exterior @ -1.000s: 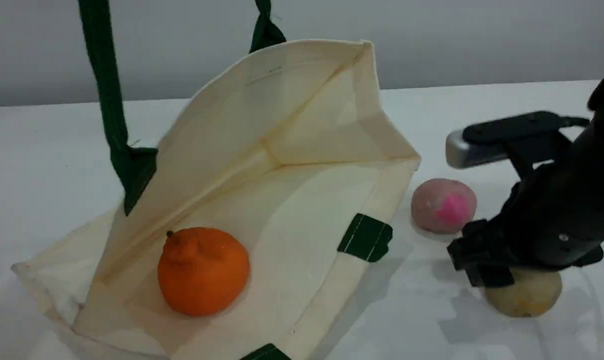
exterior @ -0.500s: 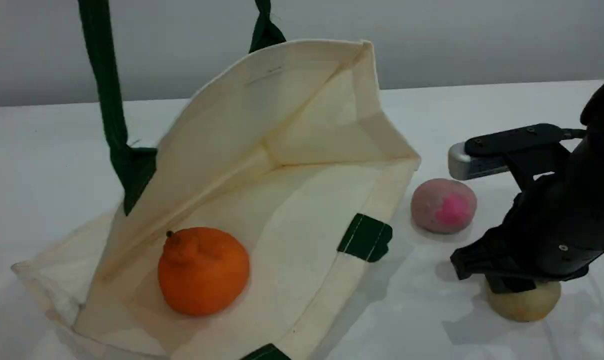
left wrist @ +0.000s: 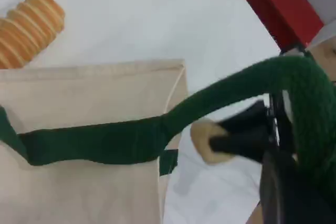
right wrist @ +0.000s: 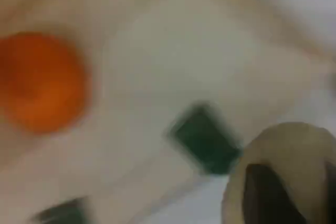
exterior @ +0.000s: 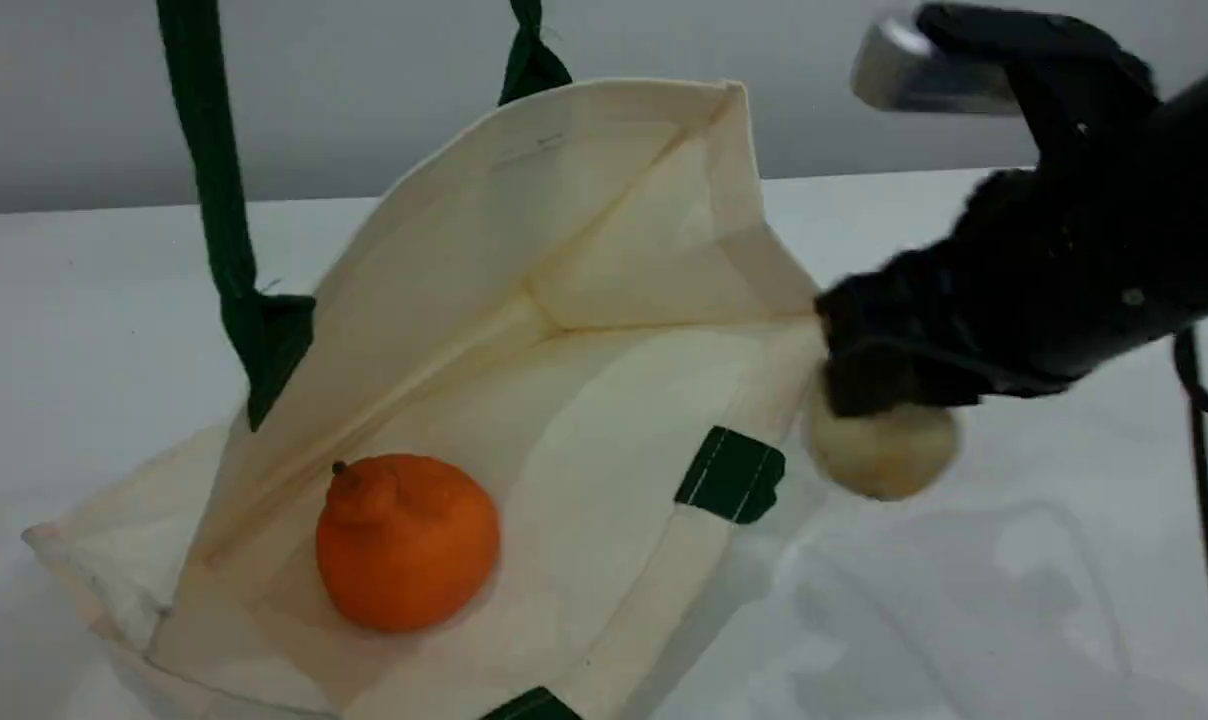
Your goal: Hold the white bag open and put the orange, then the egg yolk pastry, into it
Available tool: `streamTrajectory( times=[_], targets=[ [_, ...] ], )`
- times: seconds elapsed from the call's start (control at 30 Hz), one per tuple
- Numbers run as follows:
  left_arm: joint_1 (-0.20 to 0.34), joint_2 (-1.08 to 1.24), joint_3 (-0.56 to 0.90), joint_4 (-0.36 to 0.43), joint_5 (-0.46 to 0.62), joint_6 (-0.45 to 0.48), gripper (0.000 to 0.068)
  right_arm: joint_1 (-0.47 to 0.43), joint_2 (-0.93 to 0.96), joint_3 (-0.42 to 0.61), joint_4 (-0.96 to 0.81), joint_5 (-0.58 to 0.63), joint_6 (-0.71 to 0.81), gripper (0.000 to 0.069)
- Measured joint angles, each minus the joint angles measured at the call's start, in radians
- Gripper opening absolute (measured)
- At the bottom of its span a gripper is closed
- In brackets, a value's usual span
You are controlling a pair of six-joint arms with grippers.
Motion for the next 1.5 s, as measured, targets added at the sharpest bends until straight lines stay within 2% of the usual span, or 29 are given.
streamTrajectory(
  times=[0.17, 0.37, 0.77, 0.97, 1.2, 1.33, 1.5],
  targets=[
    [0.0, 0.0, 0.0, 0.0, 0.0, 0.0, 0.0064, 0.001, 0.001, 0.0, -0.004, 0.237, -0.005, 0.0148],
    [0.0, 0.0, 0.0, -0.026, 0.0, 0.0, 0.0064, 0.002, 0.003, -0.018, -0.003, 0.333, -0.035, 0.0144],
    [0.0, 0.0, 0.0, -0.034, -0.004, 0.0, 0.0064, 0.002, 0.117, -0.17, 0.002, 0.346, -0.026, 0.0138],
    [0.0, 0.0, 0.0, -0.034, -0.008, 0.0, 0.0064, 0.068, 0.21, -0.242, 0.002, 0.348, -0.022, 0.0134],
    [0.0, 0.0, 0.0, -0.035, -0.009, 0.0, 0.0064, 0.16, 0.289, -0.365, 0.005, 0.209, -0.022, 0.013],
    [0.0, 0.0, 0.0, -0.036, -0.009, 0.0, 0.0064, 0.169, 0.32, -0.416, 0.005, 0.131, -0.022, 0.013],
    [0.0, 0.0, 0.0, -0.037, -0.009, 0.0, 0.0064, 0.171, 0.376, -0.475, 0.005, 0.102, -0.022, 0.0129]
  ],
)
